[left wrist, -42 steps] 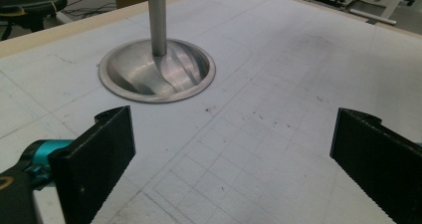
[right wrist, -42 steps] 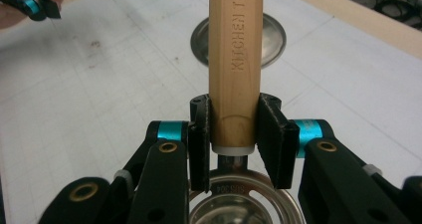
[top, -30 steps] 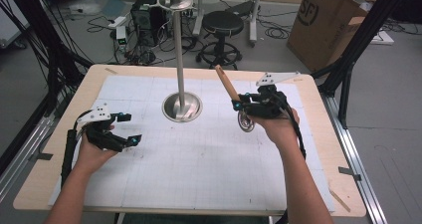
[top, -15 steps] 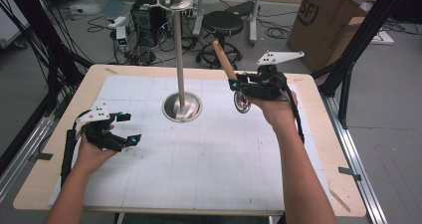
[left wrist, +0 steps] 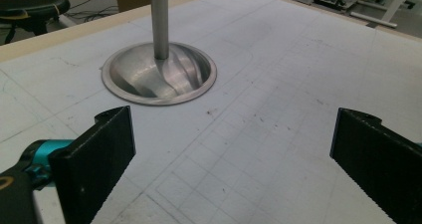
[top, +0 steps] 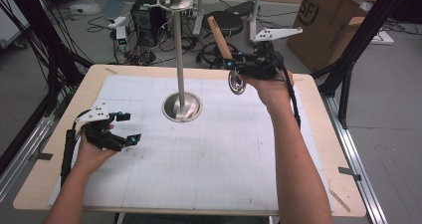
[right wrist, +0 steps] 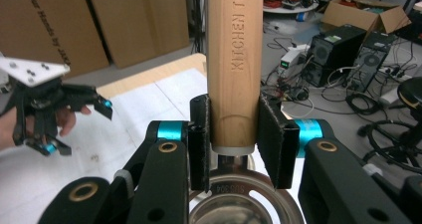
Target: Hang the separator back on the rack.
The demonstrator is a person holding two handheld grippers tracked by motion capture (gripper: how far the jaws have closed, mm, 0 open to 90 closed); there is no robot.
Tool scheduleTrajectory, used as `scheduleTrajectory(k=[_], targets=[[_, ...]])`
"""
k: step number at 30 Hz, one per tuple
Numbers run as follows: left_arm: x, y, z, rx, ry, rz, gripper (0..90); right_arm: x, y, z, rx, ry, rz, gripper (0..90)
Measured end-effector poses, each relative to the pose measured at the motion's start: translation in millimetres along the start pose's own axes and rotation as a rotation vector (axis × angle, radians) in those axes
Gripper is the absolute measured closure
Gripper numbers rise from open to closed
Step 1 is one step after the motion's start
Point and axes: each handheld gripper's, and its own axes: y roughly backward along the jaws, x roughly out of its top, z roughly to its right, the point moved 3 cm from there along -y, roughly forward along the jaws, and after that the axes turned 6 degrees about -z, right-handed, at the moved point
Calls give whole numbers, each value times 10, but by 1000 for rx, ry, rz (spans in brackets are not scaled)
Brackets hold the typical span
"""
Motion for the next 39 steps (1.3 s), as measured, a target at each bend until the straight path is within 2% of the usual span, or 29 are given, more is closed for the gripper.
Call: scheduleTrajectory(k=[7,12,21,39], targets=[[-1,-7,1,-1,-8,-6,44,110,-38,16,1,-6,5,684],[0,-7,3,0,-5,-3,45,204,-33,18,7,-11,40,685],[3,-9,10,-2,-5,-1,45,316,-94,0,14,-16,39,684],[2,0,2,0,-6,1,44,324,-327,-61,49,-12,7,684]])
